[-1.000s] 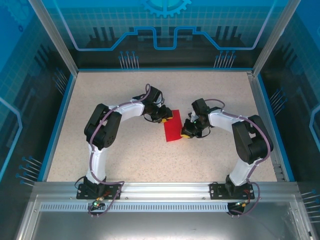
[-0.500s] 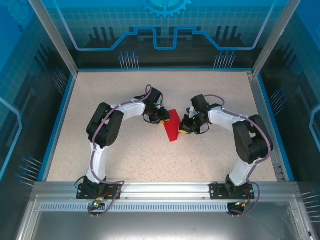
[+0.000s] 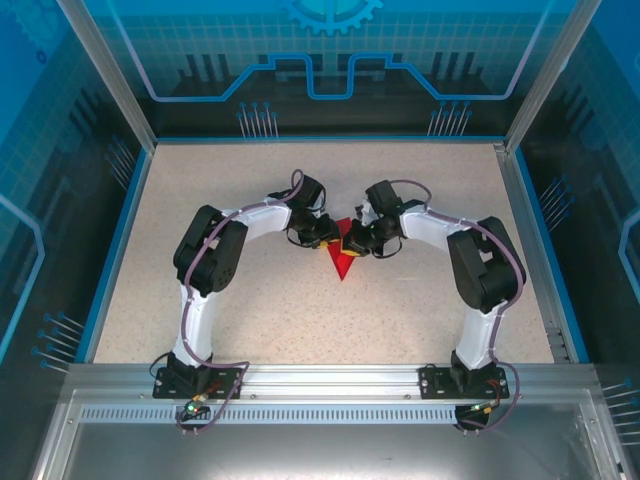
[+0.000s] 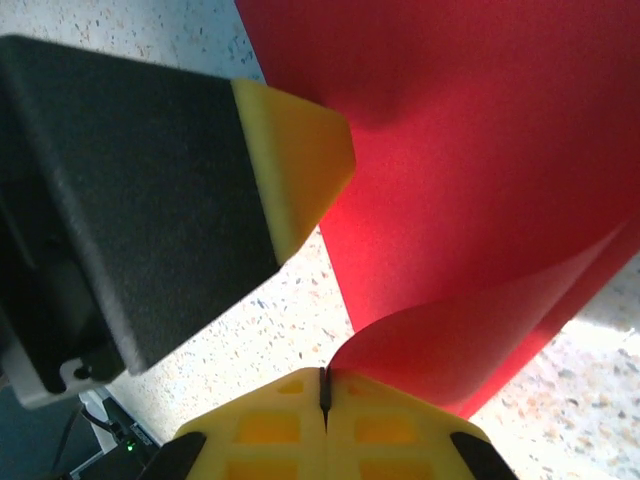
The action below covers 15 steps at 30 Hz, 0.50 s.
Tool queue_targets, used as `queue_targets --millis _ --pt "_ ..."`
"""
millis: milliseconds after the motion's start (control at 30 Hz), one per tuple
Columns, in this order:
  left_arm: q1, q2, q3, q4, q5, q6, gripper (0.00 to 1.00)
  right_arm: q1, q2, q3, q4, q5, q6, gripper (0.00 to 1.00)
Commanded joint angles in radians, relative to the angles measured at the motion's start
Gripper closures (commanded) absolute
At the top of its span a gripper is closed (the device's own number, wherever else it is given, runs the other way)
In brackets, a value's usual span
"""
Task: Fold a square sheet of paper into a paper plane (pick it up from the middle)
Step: Third fold the triangle at the center of the table.
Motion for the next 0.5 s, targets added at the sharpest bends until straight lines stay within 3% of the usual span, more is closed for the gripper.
queue_targets --millis 0,467 --pt "0.005 0.018 0.022 -0.052 -0.009 0.026 0.71 0.015 0.033 0.031 0.005 -0.008 0.001 1.00" --pt "0.005 0.008 0.022 -0.049 0.004 0.023 0.71 0.034 0.091 0.055 -0.004 0.016 -0.010 0.99"
